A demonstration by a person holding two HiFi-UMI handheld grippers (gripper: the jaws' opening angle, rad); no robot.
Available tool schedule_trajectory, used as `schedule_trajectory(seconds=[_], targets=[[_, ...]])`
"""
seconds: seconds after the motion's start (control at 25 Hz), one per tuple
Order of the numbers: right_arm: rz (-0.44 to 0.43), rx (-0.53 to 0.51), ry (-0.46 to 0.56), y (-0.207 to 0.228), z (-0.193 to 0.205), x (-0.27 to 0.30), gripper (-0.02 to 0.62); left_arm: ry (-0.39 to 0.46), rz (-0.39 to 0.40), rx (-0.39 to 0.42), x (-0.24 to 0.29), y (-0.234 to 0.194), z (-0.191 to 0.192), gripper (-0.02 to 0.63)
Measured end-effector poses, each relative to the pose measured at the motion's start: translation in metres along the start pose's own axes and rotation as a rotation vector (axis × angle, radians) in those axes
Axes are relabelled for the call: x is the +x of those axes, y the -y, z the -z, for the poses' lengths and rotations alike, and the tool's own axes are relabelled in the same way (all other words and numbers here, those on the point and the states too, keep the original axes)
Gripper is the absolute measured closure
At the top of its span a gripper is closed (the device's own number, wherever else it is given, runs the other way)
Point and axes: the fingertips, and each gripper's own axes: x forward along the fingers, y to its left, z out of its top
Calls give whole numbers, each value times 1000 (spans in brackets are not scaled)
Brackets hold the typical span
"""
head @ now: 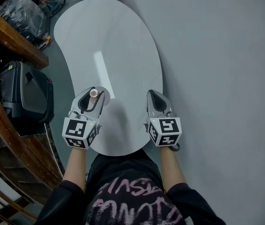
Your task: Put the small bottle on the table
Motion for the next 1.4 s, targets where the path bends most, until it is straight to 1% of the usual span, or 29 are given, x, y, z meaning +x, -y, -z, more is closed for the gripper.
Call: schedule_trajectory(seconds=[0.28, 0.6, 0.76, 1.0, 1.4], targets=[[-10, -6, -8, -1, -1, 5, 588, 0, 0, 3, 3, 2, -5, 463], [17, -2, -4, 6, 0, 6, 588, -1, 12, 0, 10, -2, -1, 463], [35, -3, -11, 11, -1, 9, 589, 3, 30, -3, 21, -3, -3, 463], [52, 5, -25, 16, 6, 14, 588, -15, 57, -1, 37, -1, 5, 463], [53, 13, -57, 24, 17, 34, 588, -26, 81, -2, 69, -5, 16, 463]])
